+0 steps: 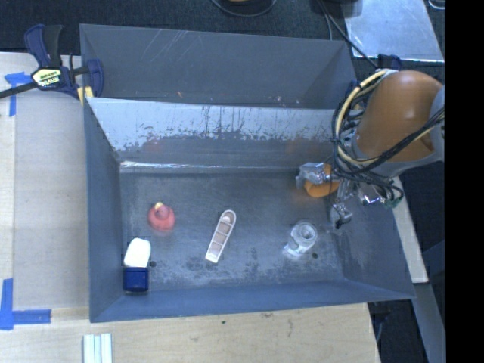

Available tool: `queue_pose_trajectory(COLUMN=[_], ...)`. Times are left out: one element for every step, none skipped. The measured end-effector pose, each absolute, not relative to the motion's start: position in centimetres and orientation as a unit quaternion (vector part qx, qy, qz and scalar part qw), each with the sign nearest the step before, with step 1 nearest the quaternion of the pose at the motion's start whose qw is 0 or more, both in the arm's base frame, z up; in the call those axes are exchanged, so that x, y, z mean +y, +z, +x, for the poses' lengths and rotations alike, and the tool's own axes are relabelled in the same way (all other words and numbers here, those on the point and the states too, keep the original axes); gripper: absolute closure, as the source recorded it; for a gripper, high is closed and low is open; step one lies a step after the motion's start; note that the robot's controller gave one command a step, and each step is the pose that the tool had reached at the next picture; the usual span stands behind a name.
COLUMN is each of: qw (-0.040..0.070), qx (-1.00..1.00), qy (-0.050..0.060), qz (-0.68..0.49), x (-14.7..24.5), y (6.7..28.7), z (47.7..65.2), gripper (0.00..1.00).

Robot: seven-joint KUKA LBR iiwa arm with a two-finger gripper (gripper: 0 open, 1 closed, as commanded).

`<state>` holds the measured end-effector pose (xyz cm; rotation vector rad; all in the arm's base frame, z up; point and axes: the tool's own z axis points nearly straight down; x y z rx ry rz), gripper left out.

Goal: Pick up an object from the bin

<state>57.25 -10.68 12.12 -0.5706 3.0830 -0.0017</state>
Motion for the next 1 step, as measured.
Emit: queue_pose_trajectory(qw=[0.001], qx=[0.968], qy=[0.0], qz=[-0.249], x=[-13.14], y=[8.55], z=[59.32], gripper=[0.0])
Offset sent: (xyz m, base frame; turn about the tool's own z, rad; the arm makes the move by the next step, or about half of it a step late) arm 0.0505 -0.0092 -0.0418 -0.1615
